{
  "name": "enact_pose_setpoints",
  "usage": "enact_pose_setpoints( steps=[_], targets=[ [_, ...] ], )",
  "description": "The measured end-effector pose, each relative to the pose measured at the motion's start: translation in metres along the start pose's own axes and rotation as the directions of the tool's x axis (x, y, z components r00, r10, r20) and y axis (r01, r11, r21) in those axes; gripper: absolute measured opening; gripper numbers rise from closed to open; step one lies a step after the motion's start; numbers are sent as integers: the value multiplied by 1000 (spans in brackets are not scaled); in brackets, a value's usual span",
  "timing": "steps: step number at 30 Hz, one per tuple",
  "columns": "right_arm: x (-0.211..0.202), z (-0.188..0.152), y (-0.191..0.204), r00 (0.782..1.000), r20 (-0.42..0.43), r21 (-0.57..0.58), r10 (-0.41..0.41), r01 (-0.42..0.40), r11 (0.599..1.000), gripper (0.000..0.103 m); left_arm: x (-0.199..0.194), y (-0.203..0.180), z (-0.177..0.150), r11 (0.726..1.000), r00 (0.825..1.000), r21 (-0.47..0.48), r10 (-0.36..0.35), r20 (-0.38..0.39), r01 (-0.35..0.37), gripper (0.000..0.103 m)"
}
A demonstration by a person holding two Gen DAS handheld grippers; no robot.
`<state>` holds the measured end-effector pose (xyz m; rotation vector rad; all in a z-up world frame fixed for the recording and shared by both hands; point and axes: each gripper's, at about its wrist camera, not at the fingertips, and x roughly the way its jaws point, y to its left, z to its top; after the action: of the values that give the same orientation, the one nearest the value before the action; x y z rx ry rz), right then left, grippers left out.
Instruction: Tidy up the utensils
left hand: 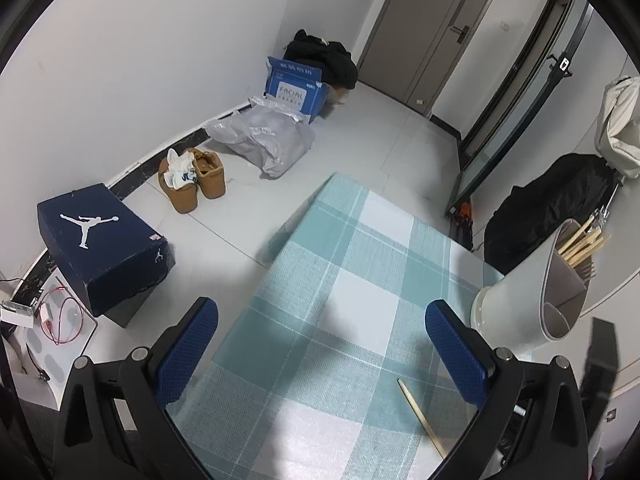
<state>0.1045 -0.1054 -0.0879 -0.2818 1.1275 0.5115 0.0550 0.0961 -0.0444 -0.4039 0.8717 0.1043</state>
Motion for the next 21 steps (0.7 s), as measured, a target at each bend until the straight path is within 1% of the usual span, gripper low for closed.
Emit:
enact_pose_setpoints(
  steps=[6,7,11,13,16,19,21],
  targets=[
    [-20,-8,-13,997,70,51,30,-34,998,6,8,-9,-7,1000,999,27,7,-50,-5,102],
    [-23,-8,-14,996,84,69,8,-14,998,6,9,-10,-8,1000,998,31,4,-58,-3,102],
    [-38,-10,-21,989,145,98,14,-28,995,6,17,-17,-16,998,995,55,6,-98,-1,102],
    [-46,-9,-23,984,178,105,10,-29,994,6,25,-19,-21,998,990,62,16,-140,-8,102],
    [-63,-12,-27,972,237,109,2,-29,994,6,36,-21,-28,998,979,54,-4,-205,15,102],
    [-74,-14,-30,960,280,109,-7,-24,994,6,40,-31,-36,998,970,64,-7,-243,23,101],
    [-80,-15,-33,952,306,107,-3,-32,994,6,45,-39,-42,996,959,89,-2,-284,28,98]
  ],
)
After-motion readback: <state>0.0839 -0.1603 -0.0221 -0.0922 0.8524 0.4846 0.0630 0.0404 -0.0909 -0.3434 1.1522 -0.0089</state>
